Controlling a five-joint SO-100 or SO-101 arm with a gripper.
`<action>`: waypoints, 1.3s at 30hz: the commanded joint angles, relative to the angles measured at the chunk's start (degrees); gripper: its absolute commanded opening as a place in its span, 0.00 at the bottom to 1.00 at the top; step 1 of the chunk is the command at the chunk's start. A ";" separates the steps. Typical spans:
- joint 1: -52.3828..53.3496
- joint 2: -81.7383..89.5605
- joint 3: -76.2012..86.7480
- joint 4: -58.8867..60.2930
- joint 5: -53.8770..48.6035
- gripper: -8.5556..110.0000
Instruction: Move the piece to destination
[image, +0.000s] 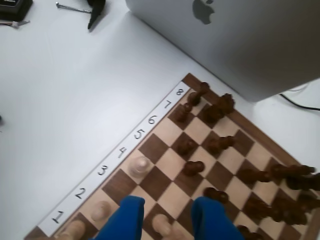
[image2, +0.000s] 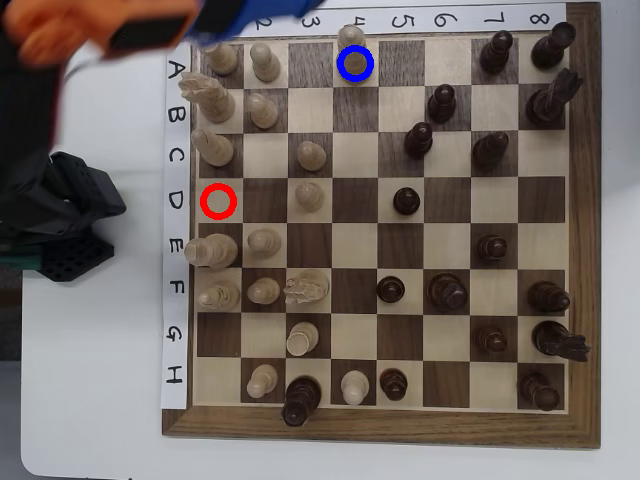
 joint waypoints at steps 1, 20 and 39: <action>16.17 24.35 5.36 -1.58 -24.96 0.17; 67.76 48.78 34.54 -24.43 -65.74 0.07; 111.27 62.84 79.89 -59.68 -77.08 0.07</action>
